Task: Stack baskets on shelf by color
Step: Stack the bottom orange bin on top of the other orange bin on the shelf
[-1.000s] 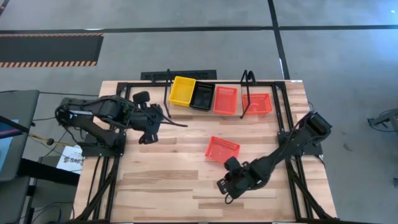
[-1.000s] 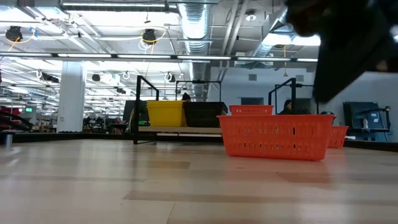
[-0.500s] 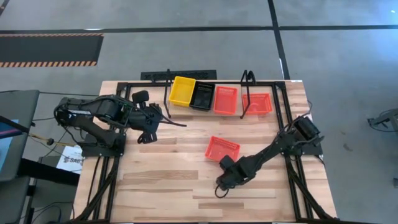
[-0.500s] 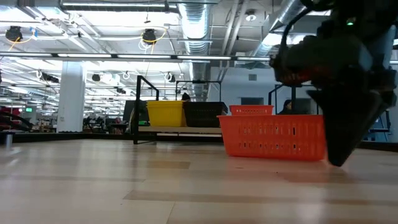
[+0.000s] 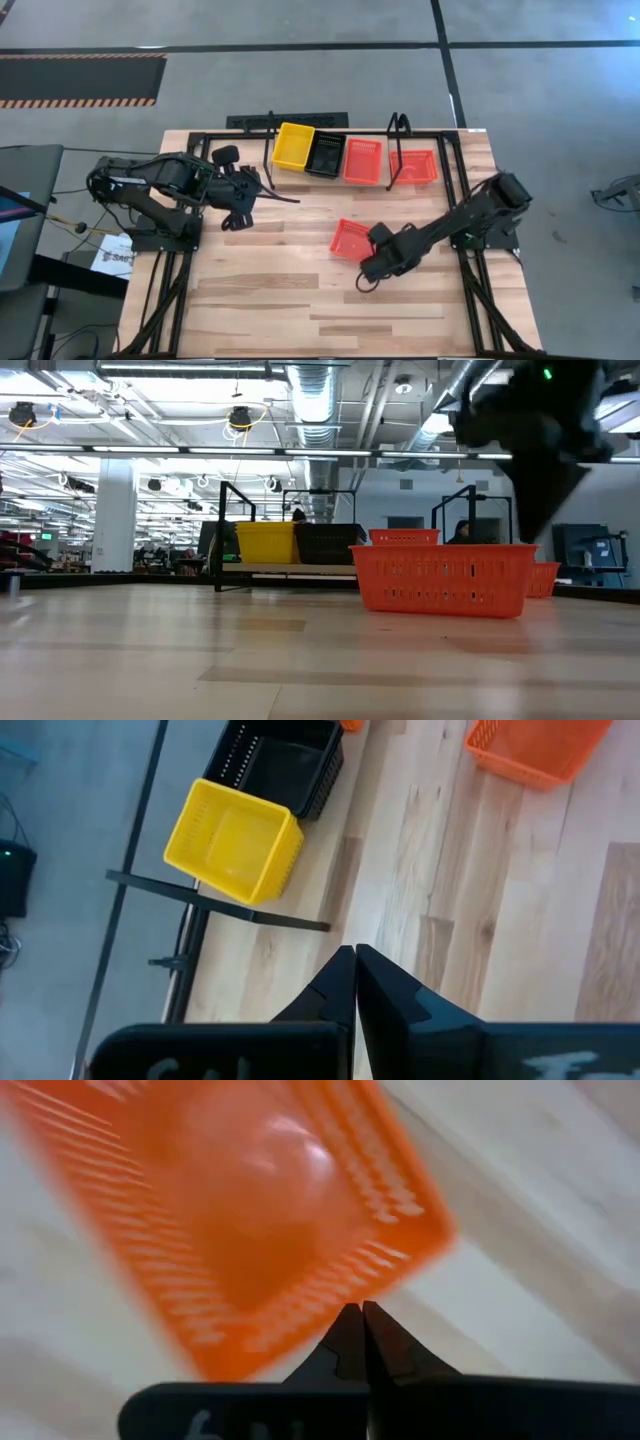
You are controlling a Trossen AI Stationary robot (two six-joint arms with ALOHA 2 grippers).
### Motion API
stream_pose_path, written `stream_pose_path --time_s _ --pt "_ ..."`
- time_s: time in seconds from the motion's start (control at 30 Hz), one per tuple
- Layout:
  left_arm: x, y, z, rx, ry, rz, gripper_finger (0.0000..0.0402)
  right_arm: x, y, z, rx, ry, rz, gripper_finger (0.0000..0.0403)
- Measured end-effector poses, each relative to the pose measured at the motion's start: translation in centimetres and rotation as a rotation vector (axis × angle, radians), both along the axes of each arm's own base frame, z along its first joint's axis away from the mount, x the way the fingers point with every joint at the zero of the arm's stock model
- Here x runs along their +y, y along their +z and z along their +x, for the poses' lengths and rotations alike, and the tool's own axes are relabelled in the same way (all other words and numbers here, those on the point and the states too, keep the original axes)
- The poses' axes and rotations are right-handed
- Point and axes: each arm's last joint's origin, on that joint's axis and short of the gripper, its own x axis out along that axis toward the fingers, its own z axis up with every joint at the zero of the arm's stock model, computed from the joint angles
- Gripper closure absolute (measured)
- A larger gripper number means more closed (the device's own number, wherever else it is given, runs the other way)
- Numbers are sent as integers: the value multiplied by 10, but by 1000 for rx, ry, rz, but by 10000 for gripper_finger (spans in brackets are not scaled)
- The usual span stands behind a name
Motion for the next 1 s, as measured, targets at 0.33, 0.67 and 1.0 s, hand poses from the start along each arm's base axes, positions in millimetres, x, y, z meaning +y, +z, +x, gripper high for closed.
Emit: stream_pose_path --time_s 0.33,0.67,1.0 --pt "0 1 2 -22 -1 -4 401 17 62 2 -462 168 219 403" --pt "0 2 3 -40 2 -1 401 37 -6 32 -275 214 250 403" --pt "-1 2 4 -47 2 -2 401 47 -55 33 -39 253 268 403"
